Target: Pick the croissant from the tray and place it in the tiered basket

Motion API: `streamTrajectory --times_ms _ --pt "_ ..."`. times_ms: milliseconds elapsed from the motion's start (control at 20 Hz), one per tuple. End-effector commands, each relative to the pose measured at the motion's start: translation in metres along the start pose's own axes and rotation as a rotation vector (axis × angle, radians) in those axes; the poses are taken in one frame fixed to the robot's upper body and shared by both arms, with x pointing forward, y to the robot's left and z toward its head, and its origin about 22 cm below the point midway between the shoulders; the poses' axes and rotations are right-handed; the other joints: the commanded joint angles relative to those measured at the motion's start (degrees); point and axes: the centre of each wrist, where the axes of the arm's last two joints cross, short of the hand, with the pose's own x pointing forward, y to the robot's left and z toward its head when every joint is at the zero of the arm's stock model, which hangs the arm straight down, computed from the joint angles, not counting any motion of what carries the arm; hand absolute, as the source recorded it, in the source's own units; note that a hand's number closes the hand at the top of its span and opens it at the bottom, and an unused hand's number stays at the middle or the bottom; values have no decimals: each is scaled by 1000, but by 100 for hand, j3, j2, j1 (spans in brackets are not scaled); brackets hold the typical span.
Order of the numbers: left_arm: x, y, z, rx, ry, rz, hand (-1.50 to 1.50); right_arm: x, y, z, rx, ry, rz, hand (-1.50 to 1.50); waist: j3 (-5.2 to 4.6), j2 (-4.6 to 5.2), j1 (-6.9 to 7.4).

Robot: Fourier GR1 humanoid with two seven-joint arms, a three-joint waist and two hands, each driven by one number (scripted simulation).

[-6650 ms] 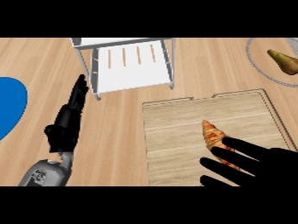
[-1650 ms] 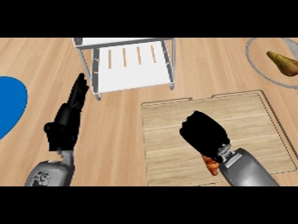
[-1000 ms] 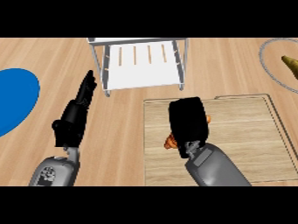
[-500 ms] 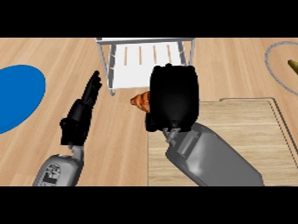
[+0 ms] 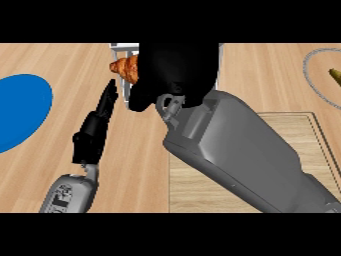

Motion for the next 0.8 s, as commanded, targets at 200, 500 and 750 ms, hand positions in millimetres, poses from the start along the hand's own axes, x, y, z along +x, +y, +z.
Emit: streamTrajectory --times_ms 200,500,750 --pt "11 0 -9 -1 -14 -5 0 38 -34 -31 43 195 -142 150 5 67 -48" --pt "1 -2 2 16 14 5 0 60 -41 -50 -15 227 -123 150 3 89 -69" --pt "-1 11 3 46 8 4 0 63 -39 -74 -4 213 -68 150 12 89 -242"
